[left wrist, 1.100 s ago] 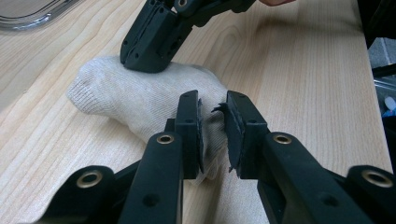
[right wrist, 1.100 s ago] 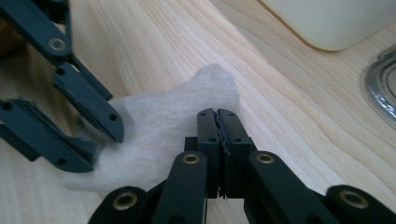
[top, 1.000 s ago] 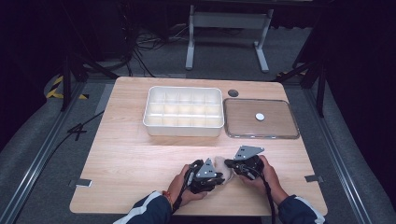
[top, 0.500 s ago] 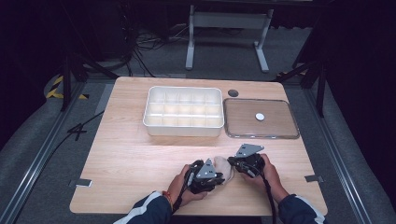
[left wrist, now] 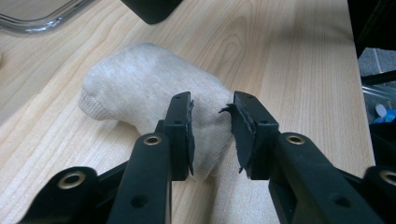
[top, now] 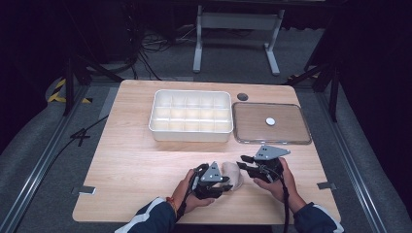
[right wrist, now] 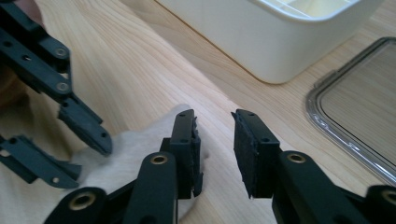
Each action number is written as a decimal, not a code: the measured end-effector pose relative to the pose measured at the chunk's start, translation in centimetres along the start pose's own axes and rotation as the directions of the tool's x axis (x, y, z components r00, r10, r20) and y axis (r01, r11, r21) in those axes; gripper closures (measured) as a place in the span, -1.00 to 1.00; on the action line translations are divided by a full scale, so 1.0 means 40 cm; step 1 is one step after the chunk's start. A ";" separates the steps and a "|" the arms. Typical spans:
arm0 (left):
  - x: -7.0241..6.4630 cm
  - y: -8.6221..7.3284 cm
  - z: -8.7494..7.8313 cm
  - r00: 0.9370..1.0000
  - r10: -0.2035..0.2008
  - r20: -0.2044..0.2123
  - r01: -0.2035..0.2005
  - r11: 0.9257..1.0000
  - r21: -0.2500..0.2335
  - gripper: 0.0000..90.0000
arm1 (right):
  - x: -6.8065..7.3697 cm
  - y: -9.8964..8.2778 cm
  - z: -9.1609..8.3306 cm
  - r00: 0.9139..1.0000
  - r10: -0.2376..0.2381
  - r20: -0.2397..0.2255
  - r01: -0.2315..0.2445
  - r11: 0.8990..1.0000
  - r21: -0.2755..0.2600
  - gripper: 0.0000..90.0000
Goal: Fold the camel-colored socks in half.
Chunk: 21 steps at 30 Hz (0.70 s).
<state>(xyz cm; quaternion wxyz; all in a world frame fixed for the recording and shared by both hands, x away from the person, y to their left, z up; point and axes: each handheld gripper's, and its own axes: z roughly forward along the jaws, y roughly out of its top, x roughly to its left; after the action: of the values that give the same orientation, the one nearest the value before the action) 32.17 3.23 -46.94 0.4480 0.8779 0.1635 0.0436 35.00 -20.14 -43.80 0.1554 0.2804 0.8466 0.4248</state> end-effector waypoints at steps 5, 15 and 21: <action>0.002 0.007 -0.023 1.000 0.000 -0.006 0.000 1.000 -0.015 0.42 | 0.018 0.007 0.006 1.000 0.004 -0.019 -0.004 1.000 0.007 0.28; 0.018 0.009 -0.092 0.999 -0.023 -0.026 0.022 1.000 -0.022 0.20 | 0.024 0.006 0.013 1.000 0.016 -0.017 -0.015 0.999 0.034 0.08; 0.011 0.002 -0.077 1.000 0.009 -0.022 -0.008 1.000 0.028 0.19 | 0.031 -0.002 0.031 0.999 0.016 -0.033 -0.014 0.997 0.076 0.01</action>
<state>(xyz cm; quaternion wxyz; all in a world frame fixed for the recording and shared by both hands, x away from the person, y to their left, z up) 31.92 5.72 -45.06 0.4335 0.8843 0.1654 0.0527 34.60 -18.65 -44.63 0.1272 0.2853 0.8625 0.3981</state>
